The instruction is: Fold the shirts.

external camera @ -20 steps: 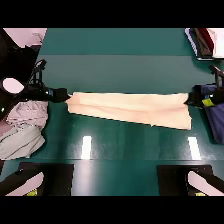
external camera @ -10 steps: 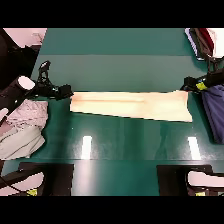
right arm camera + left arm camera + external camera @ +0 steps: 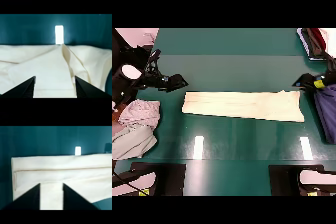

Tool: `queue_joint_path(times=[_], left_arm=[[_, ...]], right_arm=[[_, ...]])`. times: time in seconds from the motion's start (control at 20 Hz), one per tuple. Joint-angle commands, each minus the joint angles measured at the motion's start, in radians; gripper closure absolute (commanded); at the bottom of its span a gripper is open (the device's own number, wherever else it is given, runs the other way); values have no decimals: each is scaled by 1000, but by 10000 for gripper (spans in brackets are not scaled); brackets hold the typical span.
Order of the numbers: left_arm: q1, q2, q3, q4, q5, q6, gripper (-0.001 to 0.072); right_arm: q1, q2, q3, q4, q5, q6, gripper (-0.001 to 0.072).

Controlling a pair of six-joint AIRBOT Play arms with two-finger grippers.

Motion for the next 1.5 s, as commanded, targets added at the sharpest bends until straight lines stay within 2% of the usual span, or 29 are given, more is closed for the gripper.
queue_joint_path(times=[0.0, 0.1, 0.3, 0.45, 0.6, 0.7, 0.75, 0.8, 0.85, 0.9, 1.0, 1.05, 1.15, 1.25, 1.45], left_arm=[[-2, -1, 36, -38, -104, 33, 683], [-1, -1, 36, -70, -114, 36, 685], [-2, -1, 36, -121, -118, 33, 685], [-2, -1, 36, -127, -164, 33, 685], [-2, -1, 36, -127, -196, 33, 685], [-23, -1, 36, -126, -195, 33, 686], [-48, -1, 36, -126, -188, 34, 686], [-83, -3, 37, -125, -178, 34, 686], [-119, -8, 37, -123, -165, 34, 686], [-154, -18, 37, -123, -153, 33, 686], [-215, -55, 40, -124, -127, 33, 686], [-247, -82, 52, -124, -115, 33, 686], [-306, -159, 112, -124, -110, 33, 686], [-364, -254, 211, -124, -107, 33, 687], [-482, -503, 482, -124, -108, 33, 686]], right_arm=[[-131, 44, -115, 13, 50, -77, 128], [-201, 35, -171, 20, 54, -101, 20], [-240, -62, -205, 24, 49, -198, 21], [-240, -147, -205, 153, 49, -283, 25], [-227, -203, -205, 176, 47, -295, 33], [-205, -210, -205, 176, 44, -301, 66], [-189, -208, -205, 177, 45, -311, 91], [-166, -208, -205, 177, 44, -312, 164], [-150, -208, -205, 175, 44, -315, 171], [-134, -208, -205, 176, 45, -315, 231], [-111, -205, -205, 176, 53, -316, 442], [-102, -198, -205, 175, 58, -323, 504], [-91, -154, -205, 176, 56, -336, 694], [-91, -86, -205, 193, 59, -322, 693], [-79, 81, -204, 365, 98, -237, 694]])
